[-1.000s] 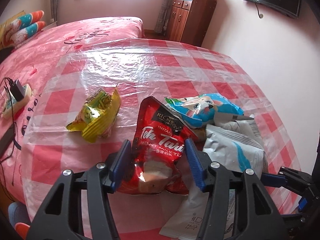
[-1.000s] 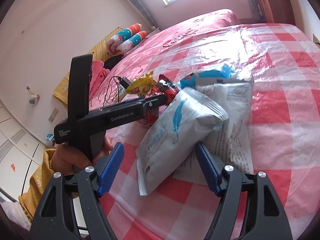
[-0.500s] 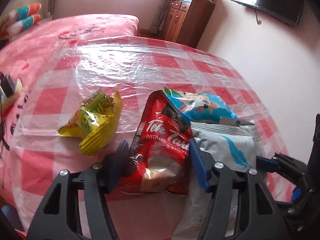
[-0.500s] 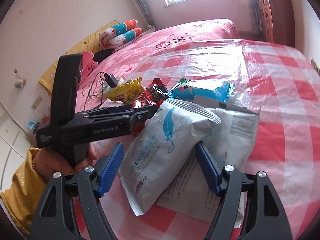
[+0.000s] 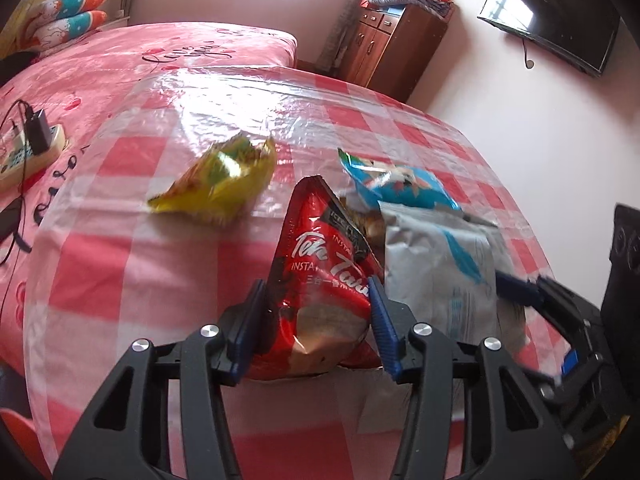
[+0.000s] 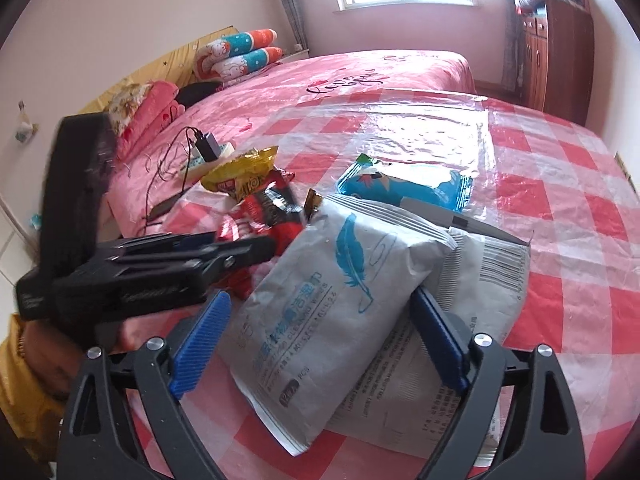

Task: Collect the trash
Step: 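Grasp the white feather-print wipes pack with the right tool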

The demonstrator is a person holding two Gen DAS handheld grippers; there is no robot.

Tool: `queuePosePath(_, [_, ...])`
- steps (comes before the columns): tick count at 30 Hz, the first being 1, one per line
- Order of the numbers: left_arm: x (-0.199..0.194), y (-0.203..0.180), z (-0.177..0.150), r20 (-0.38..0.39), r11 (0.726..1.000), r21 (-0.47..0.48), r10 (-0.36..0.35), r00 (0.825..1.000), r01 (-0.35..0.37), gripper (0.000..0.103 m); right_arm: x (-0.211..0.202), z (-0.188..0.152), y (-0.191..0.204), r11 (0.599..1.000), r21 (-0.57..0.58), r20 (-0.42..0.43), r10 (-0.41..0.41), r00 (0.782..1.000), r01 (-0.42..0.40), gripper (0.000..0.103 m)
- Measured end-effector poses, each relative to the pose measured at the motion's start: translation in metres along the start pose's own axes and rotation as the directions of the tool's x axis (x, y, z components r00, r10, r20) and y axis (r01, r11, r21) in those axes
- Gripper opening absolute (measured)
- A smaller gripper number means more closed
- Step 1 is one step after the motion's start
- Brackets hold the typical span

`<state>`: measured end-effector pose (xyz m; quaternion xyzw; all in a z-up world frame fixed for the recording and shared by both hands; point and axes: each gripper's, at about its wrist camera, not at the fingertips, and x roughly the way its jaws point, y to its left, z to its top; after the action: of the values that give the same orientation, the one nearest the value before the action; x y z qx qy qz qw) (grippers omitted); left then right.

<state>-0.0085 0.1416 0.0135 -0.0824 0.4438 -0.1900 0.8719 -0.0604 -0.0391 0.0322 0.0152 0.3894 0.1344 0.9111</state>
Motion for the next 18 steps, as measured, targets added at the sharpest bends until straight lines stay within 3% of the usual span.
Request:
queuePosePath(11, [-0.017,-0.042,-0.044,-0.044,0.991,0.048,-0.124,0.991,0.126,0.051,-0.031,-0.018,-0.027,0.994,0.103,-0.001,-0.043,0.999,0.043,0.09])
queuePosePath(18, [-0.033,-0.039,-0.063,-0.019,0.997,0.01,-0.08,0.997,0.08,0.051,-0.044,-0.04,-0.024,0.99,0.113,-0.021,-0.08,0.997,0.082,0.09])
